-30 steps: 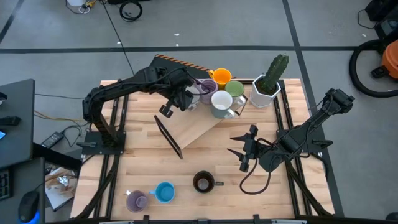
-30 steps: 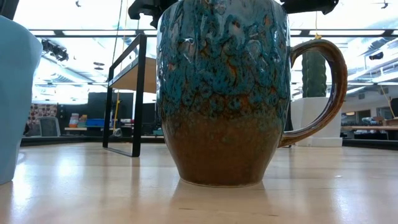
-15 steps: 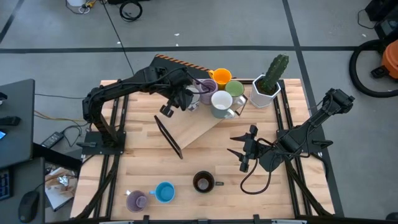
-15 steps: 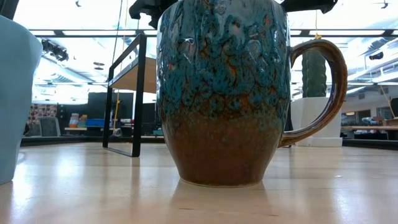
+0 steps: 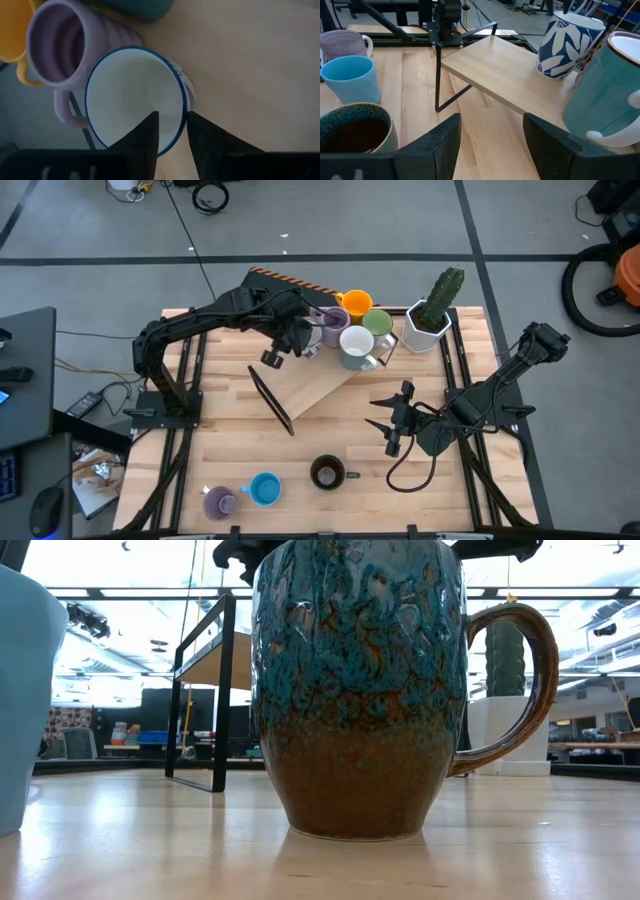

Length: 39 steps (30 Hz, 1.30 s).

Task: Place coffee mugs
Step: Put the blue patterned mug on the shelf, then put the light blue mug on the shelf

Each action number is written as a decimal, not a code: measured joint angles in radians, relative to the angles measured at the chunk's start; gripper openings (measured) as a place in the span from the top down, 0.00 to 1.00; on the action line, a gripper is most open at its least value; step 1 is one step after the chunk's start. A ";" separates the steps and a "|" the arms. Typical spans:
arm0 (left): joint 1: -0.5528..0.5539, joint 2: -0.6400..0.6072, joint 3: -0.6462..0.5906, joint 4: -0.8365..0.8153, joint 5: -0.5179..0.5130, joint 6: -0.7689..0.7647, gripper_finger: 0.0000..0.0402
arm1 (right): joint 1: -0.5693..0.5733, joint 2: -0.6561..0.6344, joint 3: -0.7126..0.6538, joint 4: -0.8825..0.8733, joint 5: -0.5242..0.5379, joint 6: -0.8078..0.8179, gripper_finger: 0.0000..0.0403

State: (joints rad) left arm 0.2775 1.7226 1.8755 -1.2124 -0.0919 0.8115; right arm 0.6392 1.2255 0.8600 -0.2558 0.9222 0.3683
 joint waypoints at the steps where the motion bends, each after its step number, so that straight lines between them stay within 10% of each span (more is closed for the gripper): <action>1: 0.000 0.000 0.000 0.005 0.000 -0.023 0.74 | 0.000 0.000 0.000 0.000 0.000 0.000 0.45; 25: -0.097 -0.022 0.066 -0.007 -0.110 -0.115 0.74 | -0.010 0.000 0.000 0.026 -0.004 -0.032 0.45; 39: -0.369 -0.028 0.068 -0.185 0.292 -0.698 0.74 | -0.024 0.000 0.000 0.034 -0.207 0.020 0.45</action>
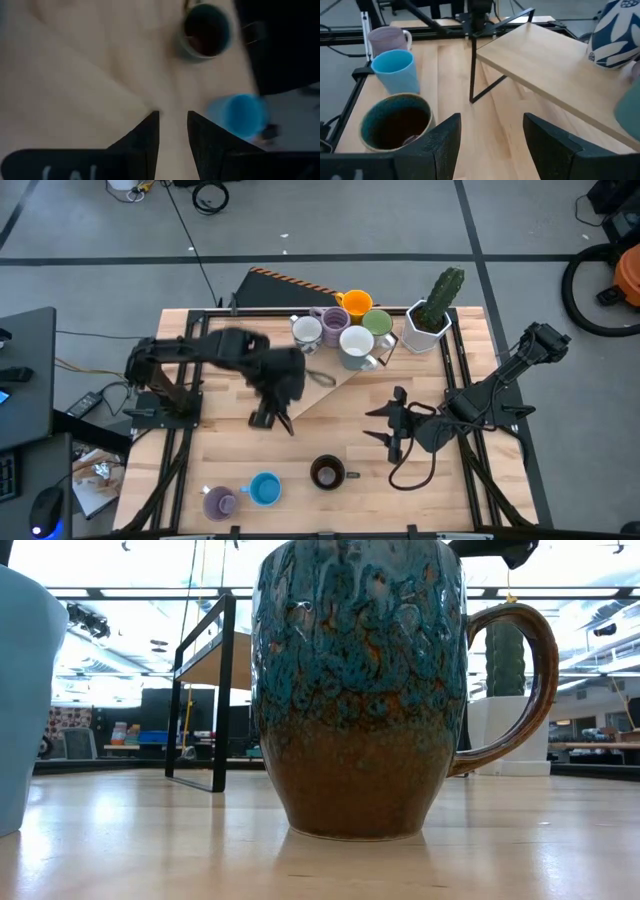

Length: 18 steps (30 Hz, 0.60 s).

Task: Place coffee mugs
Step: Put the light blue mug on the shelf

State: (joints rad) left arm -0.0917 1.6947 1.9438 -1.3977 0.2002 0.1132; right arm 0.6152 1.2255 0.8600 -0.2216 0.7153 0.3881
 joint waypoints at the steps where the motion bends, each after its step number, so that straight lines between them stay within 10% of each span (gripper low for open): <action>1: -0.031 0.000 0.000 0.000 0.003 -0.058 0.74 | 0.002 0.000 0.000 0.000 0.000 -0.005 0.45; 18: -0.557 0.000 -0.294 0.361 -0.278 -0.908 0.74 | -0.034 0.000 0.000 0.031 0.202 -0.182 0.45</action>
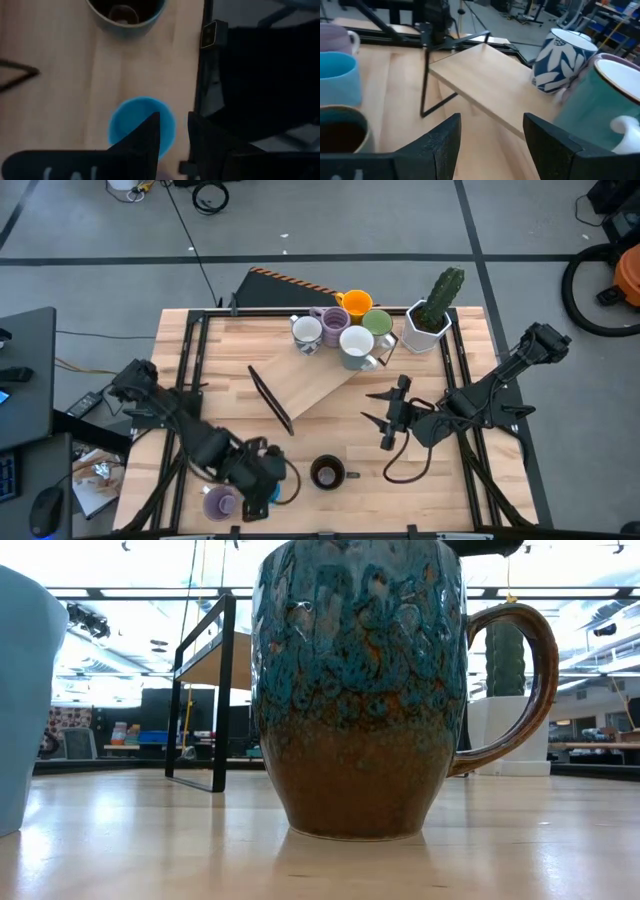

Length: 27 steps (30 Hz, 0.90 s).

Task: Place coffee mugs
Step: Put the light blue mug on the shelf

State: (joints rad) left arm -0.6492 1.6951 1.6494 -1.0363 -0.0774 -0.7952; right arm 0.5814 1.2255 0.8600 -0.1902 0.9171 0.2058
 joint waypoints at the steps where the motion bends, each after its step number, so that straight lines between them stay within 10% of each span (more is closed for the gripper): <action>1: -0.018 0.000 -0.016 0.018 -0.011 -0.034 0.74 | -0.007 0.000 0.000 0.000 -0.004 0.000 0.45; 10: -0.149 0.044 -0.064 0.098 -0.160 -0.237 0.81 | -0.100 0.000 0.000 0.062 -0.040 -0.129 0.45; 27: -0.154 0.283 0.106 -0.104 -0.076 -0.270 0.81 | -0.217 0.000 0.000 0.152 -0.265 -0.202 0.45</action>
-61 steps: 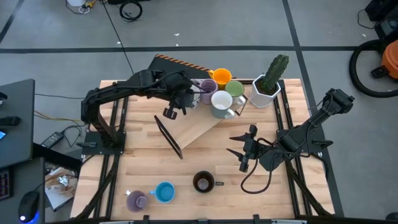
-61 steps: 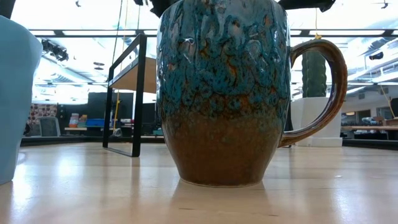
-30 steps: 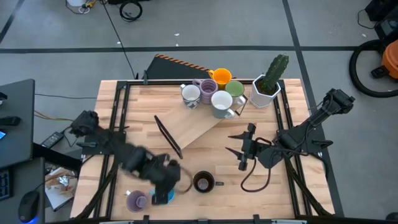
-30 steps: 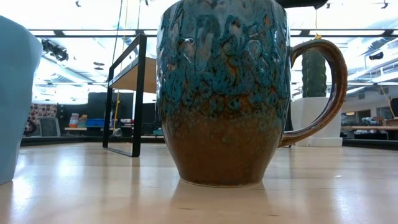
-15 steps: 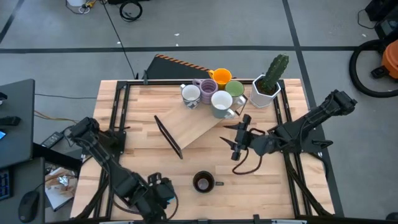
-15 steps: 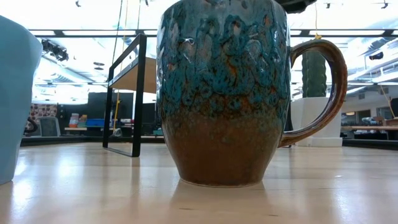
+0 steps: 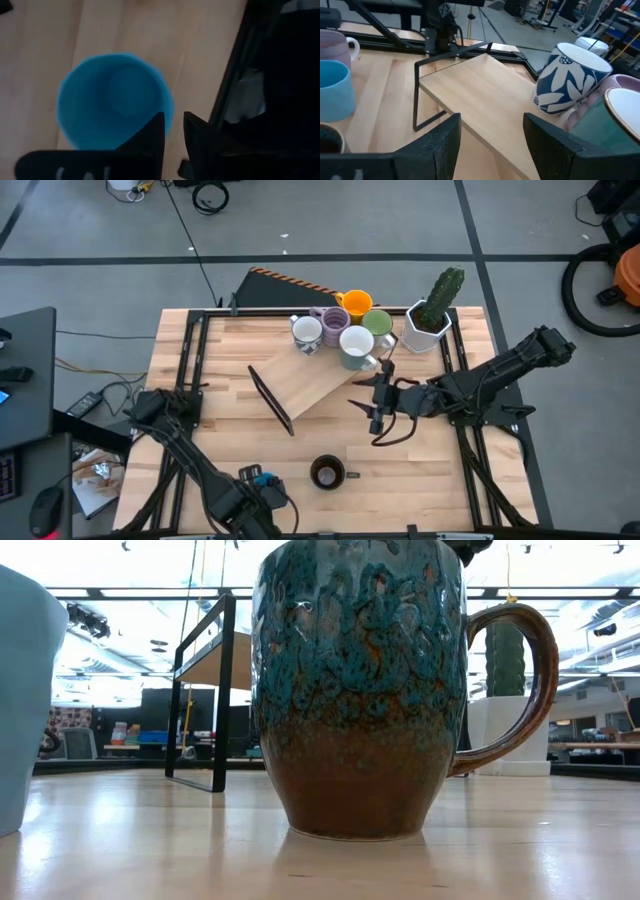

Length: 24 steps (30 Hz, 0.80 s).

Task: Place coffee mugs
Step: Put the light blue mug on the shelf

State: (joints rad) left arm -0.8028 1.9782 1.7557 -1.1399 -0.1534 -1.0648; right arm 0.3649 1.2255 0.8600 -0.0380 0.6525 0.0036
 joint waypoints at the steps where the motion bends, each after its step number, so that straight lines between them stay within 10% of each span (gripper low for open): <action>1: 0.000 0.001 0.000 -0.004 0.000 0.004 0.81 | -0.002 0.000 0.000 0.000 0.000 0.000 0.45; 13: -0.008 0.028 0.001 0.018 -0.023 0.051 0.61 | -0.001 0.000 -0.040 0.043 -0.025 0.009 0.45; 24: -0.008 0.104 0.001 -0.013 0.000 0.083 0.64 | -0.003 0.000 -0.069 0.067 -0.026 0.030 0.45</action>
State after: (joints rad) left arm -0.8108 2.0818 1.7565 -1.1529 -0.1532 -0.9818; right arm 0.3622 1.2255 0.7906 0.0295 0.6270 0.0334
